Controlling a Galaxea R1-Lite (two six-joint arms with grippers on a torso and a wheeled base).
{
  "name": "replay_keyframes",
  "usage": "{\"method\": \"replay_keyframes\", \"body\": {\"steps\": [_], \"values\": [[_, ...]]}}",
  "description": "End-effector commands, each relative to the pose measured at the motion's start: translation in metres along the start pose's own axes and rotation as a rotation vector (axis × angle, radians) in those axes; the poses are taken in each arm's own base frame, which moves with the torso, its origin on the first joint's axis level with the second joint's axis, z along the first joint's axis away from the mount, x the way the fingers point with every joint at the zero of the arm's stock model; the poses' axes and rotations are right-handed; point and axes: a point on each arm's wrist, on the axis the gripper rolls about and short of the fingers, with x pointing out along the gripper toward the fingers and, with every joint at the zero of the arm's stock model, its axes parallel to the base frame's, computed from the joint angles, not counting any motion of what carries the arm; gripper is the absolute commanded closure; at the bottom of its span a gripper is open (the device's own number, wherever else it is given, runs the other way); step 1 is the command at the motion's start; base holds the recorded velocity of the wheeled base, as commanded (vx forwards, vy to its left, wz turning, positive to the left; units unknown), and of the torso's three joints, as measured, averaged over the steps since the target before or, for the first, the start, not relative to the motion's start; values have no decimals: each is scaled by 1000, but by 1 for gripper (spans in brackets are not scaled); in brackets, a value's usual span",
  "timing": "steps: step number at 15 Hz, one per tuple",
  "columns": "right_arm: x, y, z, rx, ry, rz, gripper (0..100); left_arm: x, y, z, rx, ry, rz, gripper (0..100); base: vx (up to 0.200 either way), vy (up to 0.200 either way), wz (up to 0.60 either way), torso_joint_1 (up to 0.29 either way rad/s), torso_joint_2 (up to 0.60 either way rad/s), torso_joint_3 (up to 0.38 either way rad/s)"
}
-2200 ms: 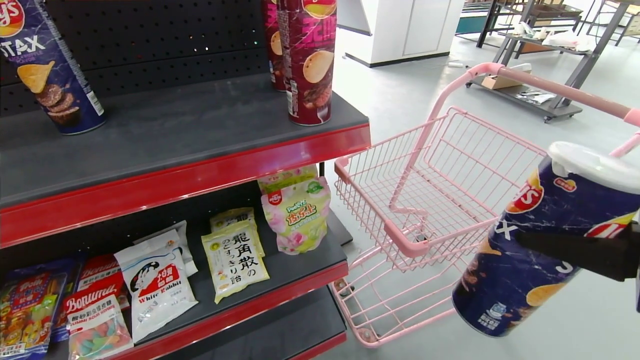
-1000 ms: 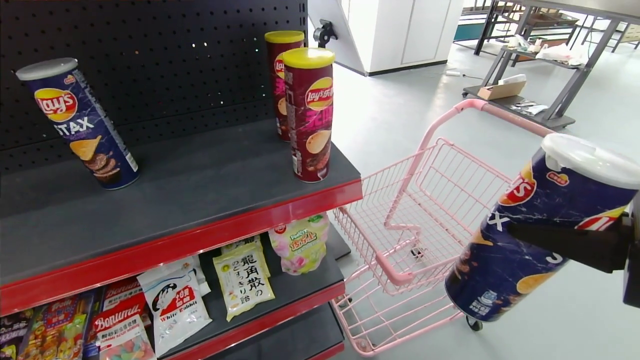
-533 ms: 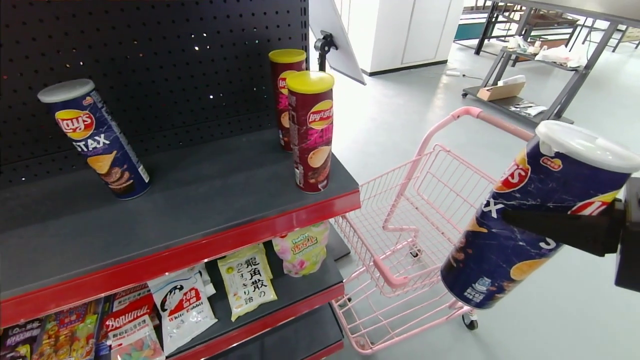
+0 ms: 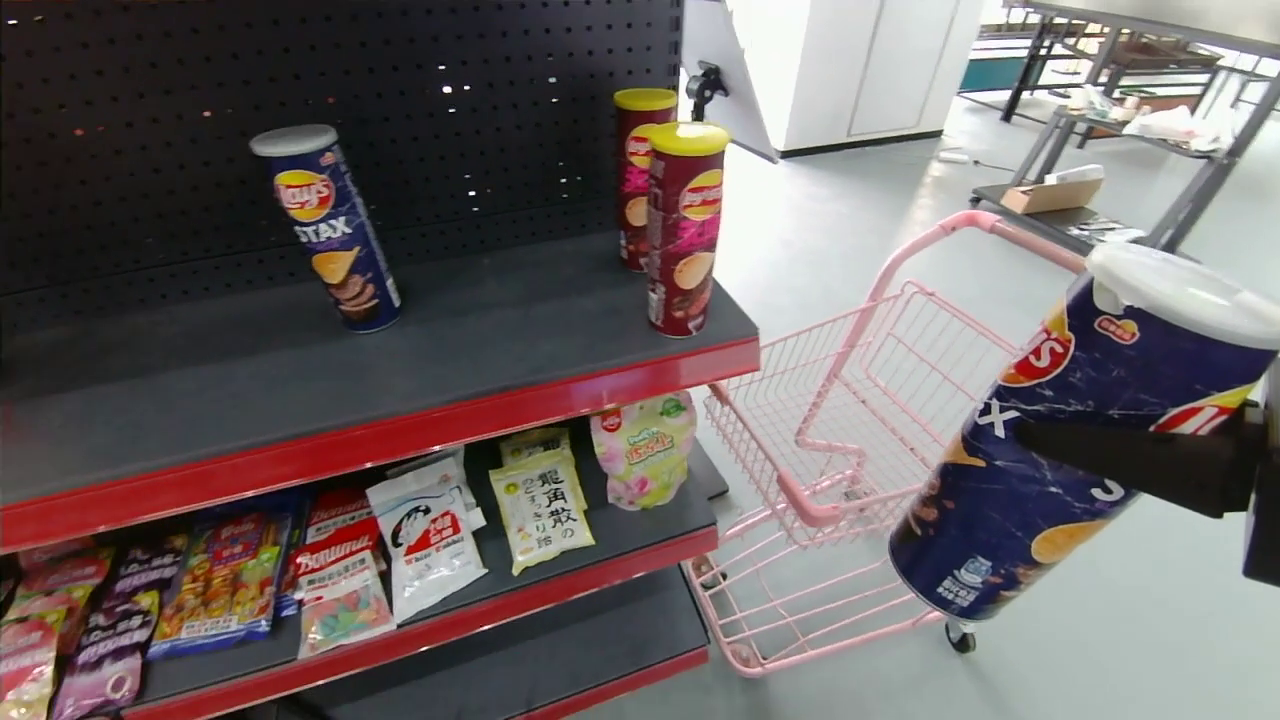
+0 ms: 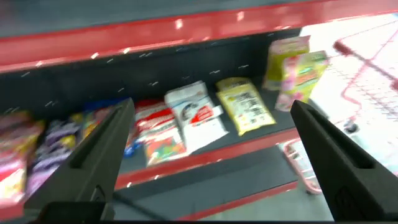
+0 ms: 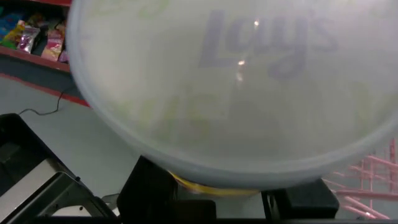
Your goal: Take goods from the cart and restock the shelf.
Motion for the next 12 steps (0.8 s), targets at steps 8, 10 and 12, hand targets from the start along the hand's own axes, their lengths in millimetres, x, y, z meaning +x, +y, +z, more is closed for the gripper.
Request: {"method": "replay_keyframes", "body": {"steps": [8,10,12], "values": [[-1,-1,-3,3,6,-8,100,0,0,0,0,1,1,0,0,0,375,2,1,1],[-3,-1,-5,2,2,-5,100,0,0,0,0,1,1,0,0,200,0,5,0,5],[-6,0,-9,-6,-28,-4,100,0,0,0,0,1,1,0,0,200,0,5,5,5]]}}
